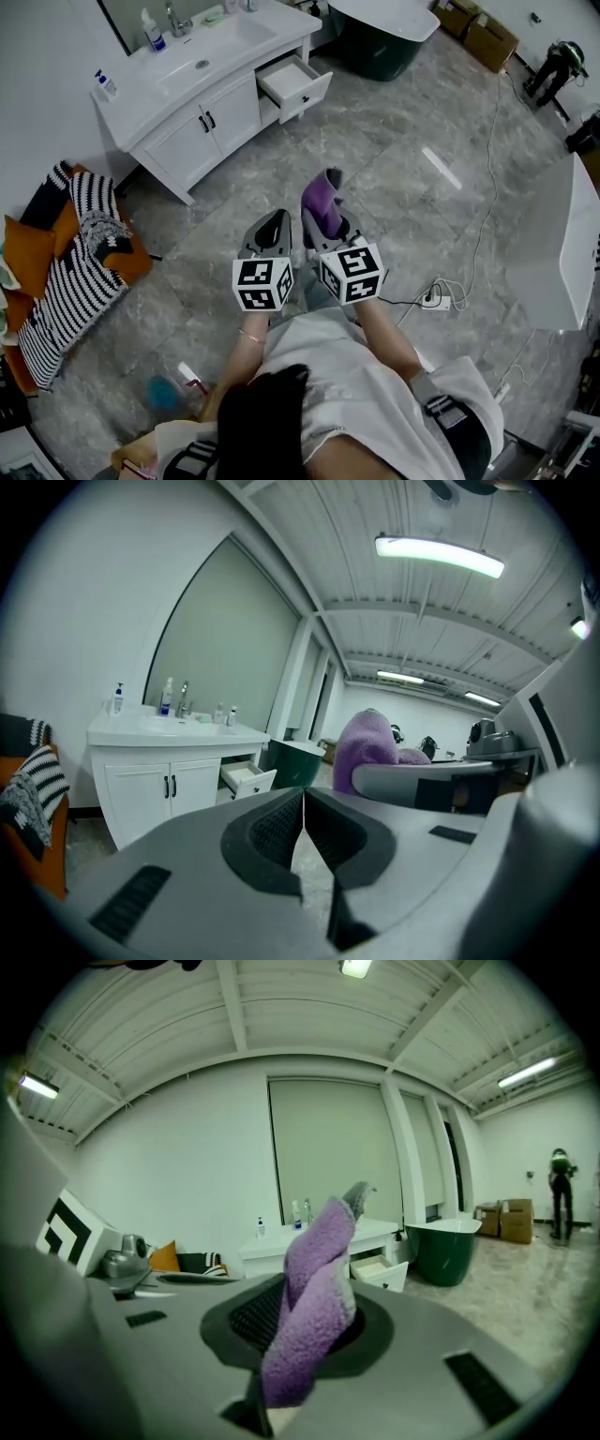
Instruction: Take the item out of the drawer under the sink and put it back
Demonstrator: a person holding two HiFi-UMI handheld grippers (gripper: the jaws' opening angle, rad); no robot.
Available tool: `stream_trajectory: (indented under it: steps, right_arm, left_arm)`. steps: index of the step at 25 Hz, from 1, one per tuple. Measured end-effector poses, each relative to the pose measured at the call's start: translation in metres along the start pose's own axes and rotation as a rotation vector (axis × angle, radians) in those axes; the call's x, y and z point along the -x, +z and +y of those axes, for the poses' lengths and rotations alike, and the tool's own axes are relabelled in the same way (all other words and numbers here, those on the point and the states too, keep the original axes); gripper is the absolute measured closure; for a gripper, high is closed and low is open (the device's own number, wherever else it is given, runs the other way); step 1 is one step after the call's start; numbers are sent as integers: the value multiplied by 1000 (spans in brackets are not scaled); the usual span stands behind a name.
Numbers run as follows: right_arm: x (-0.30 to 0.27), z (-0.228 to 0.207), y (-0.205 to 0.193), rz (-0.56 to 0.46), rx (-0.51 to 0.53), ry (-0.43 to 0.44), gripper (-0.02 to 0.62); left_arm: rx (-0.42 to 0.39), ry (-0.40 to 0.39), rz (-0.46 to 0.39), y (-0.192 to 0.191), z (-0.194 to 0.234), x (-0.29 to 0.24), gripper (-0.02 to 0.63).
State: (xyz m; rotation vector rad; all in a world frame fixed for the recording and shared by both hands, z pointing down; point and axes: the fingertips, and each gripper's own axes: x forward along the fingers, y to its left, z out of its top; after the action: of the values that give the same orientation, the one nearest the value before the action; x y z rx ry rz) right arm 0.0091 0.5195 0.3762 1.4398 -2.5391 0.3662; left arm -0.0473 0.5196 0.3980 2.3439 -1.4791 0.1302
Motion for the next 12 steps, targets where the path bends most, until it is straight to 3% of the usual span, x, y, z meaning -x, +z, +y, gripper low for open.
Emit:
stream_trajectory:
  steps: [8,12]
  right_arm:
    - [-51,-40,11,28,-19,24,511]
    - [-74,-66,21,38,-17,23,511]
  left_arm:
    - [41,18,-1,22,19,-60,597]
    - [-19,19,1,37,21,-92,597]
